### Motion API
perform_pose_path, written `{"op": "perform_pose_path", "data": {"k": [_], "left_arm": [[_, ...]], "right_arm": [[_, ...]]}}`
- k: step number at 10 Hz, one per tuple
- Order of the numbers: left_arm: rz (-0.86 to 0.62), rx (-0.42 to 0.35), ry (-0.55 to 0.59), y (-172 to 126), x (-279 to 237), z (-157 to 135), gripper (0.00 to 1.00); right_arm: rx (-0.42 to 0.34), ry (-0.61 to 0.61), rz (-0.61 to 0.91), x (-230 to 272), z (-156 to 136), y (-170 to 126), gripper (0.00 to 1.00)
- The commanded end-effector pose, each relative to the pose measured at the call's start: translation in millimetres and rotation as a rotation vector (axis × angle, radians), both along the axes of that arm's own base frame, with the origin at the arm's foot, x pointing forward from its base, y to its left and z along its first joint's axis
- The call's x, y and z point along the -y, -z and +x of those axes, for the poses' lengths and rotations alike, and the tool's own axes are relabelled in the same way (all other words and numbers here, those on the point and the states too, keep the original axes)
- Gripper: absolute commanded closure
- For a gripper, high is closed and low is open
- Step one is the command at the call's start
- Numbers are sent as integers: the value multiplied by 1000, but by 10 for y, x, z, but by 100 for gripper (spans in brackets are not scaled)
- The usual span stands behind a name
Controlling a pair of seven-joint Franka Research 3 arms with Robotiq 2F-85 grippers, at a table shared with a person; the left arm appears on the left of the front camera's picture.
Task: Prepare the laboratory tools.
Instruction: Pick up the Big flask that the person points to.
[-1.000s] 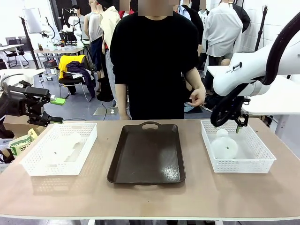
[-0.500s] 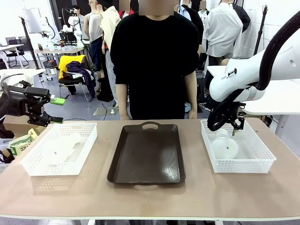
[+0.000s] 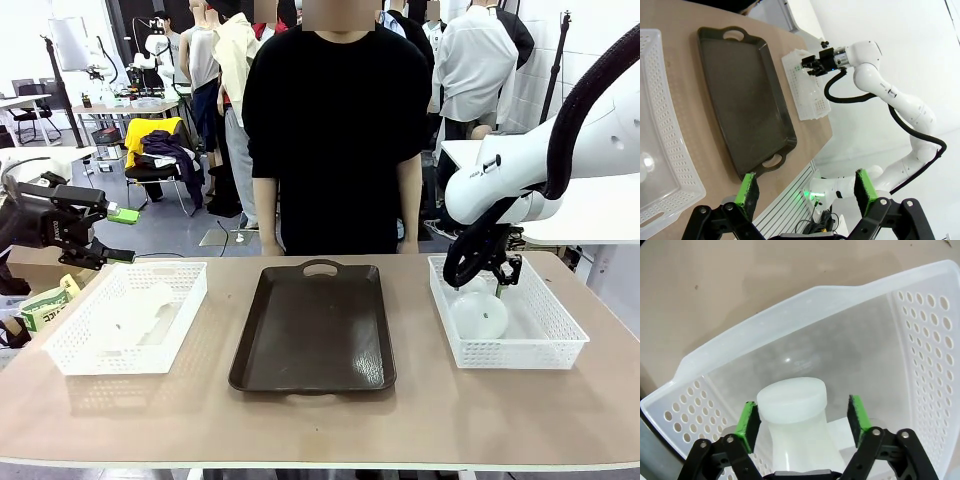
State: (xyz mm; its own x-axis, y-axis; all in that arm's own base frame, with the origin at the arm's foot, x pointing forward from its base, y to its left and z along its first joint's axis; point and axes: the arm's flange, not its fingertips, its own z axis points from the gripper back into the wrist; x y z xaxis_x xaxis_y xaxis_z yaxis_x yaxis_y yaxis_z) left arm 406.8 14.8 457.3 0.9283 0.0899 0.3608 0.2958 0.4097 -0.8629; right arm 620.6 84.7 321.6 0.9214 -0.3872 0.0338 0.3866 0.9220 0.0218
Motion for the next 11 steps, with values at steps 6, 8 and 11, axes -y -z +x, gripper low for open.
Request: {"op": "perform_pose_path", "data": {"k": [6, 8, 11], "left_arm": [[-16, 2, -3, -14, 0, 7, 0], [-16, 2, -3, -14, 0, 7, 0], [-16, 2, -3, -14, 0, 7, 0]], "right_arm": [[-61, 15, -50, -30, 128, 0, 100], [-78, 33, -61, -3, 111, -16, 100], [-51, 1, -8, 2, 57, -18, 100]]}}
